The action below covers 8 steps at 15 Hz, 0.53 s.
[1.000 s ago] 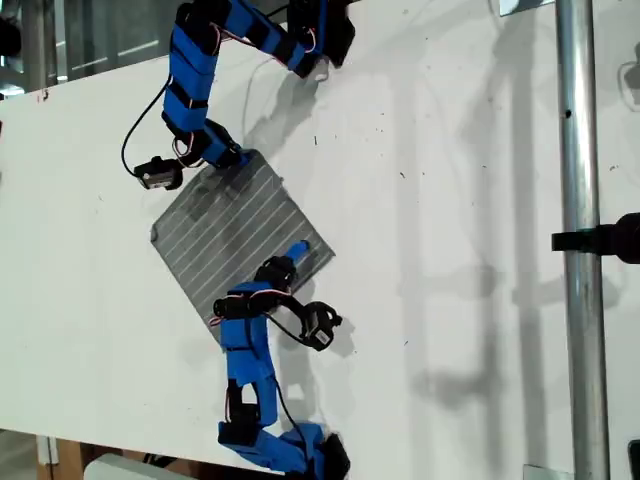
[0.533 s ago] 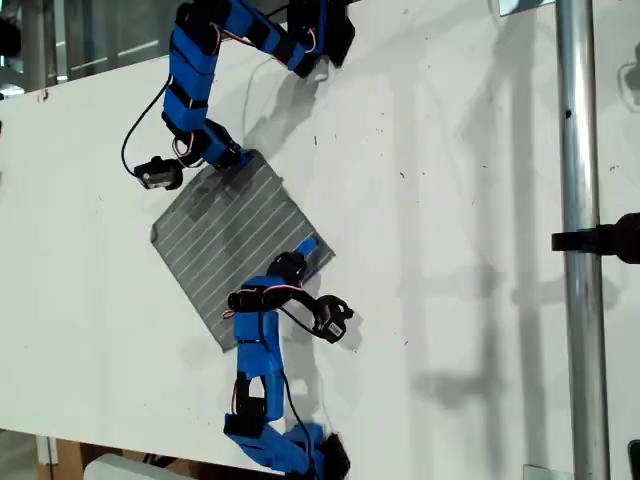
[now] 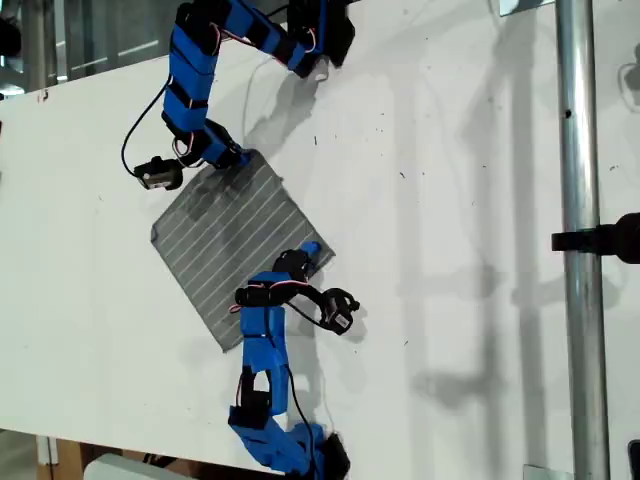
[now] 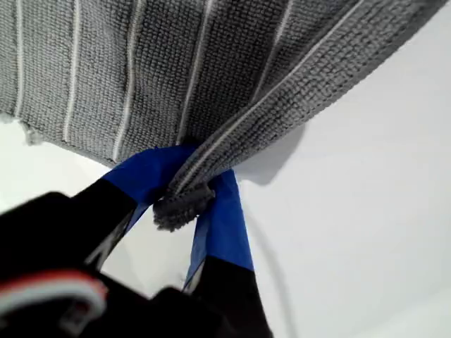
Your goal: Grasp corners of a towel and fold twice.
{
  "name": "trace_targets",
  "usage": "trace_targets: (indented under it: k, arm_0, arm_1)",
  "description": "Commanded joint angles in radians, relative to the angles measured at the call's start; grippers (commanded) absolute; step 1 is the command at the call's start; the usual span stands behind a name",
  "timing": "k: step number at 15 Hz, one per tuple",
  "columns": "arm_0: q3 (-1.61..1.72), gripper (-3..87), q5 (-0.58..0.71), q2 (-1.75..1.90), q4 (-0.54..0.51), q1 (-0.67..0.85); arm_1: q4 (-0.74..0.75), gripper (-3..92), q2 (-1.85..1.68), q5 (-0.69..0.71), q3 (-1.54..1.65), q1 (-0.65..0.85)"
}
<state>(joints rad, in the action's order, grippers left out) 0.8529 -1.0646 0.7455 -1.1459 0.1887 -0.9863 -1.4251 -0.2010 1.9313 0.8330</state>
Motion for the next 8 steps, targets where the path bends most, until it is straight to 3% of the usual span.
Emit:
trace_targets:
  k: [1,8]
  arm_0:
    - [-0.043,18.6,-0.015,0.009,-0.066,0.003]
    - [-0.051,21.2,-0.015,0.003,-0.176,-0.021]
  arm_1:
    - [0.005,-0.2,-0.034,0.014,-0.008,0.002]
    - [-0.003,-0.2,-0.04,0.014,-0.008,0.003]
